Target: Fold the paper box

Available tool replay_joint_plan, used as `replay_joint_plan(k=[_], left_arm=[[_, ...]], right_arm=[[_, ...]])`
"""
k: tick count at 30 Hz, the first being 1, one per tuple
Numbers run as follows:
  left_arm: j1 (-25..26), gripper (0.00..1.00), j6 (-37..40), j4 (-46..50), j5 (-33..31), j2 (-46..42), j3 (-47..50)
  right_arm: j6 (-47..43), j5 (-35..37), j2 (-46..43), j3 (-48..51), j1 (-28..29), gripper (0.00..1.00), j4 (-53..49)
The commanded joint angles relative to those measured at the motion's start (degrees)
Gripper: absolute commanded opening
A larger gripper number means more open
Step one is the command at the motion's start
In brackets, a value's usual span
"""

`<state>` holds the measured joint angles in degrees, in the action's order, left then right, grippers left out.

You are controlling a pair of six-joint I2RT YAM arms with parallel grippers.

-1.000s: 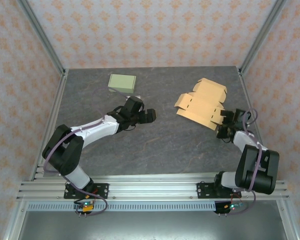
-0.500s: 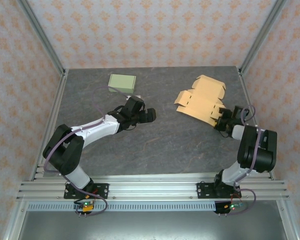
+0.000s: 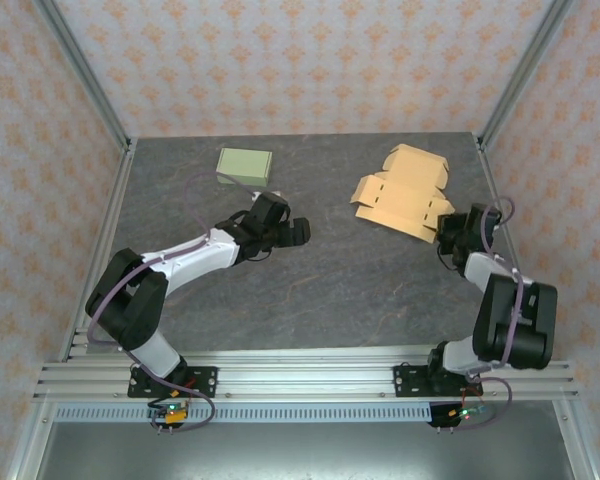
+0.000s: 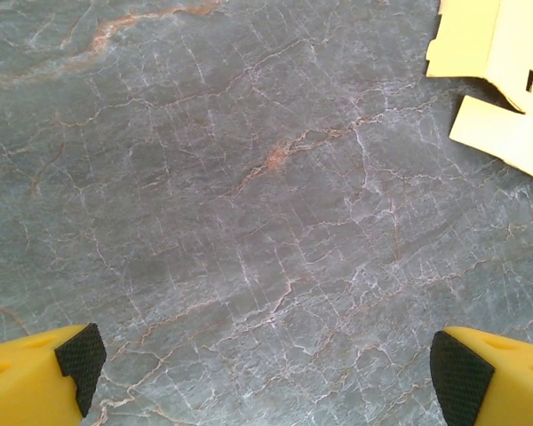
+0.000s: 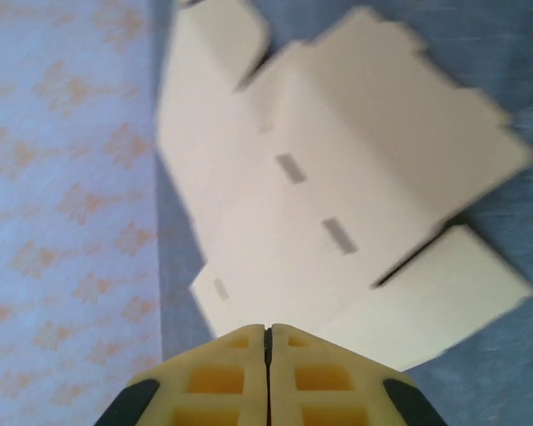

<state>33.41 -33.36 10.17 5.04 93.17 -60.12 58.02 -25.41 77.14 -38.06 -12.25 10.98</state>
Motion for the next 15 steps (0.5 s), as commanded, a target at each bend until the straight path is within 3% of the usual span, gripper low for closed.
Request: replay_joint_plan(k=[1,4,7,8,10,15], left_arm=[[0.61,0.97,1.31,2.03,-2.35,-2.60,-2.32],[0.61,0.98,1.13,2.26,-2.66,-3.56,-2.62],[0.55,0.98,1.57,1.14,-1.63,-3.36,-2.47],[0.52,0.99,2.36,0.61,-0.80,-2.69,-2.88],[0.28,1.00,4.41,0.59,1.76,0.22,-5.53],[-0.57,1.00,3.11,0.47,13.03,11.04,-17.38]], right_arm=[[-13.74,6.62,-6.06,-4.94,3.11,0.06,-8.93],[-17.77,14.52,-9.02,-8.18,5.48,0.08,-17.88],[-16.42,13.65,-8.47,-8.67,5.27,0.44,-21.49],[-15.89,12.92,-7.50,-9.29,5.15,0.51,-22.88],[-17.08,12.45,-5.19,-10.96,4.82,0.62,-24.94],[-25.24,13.00,4.00,-17.18,2.15,0.76,-24.61]])
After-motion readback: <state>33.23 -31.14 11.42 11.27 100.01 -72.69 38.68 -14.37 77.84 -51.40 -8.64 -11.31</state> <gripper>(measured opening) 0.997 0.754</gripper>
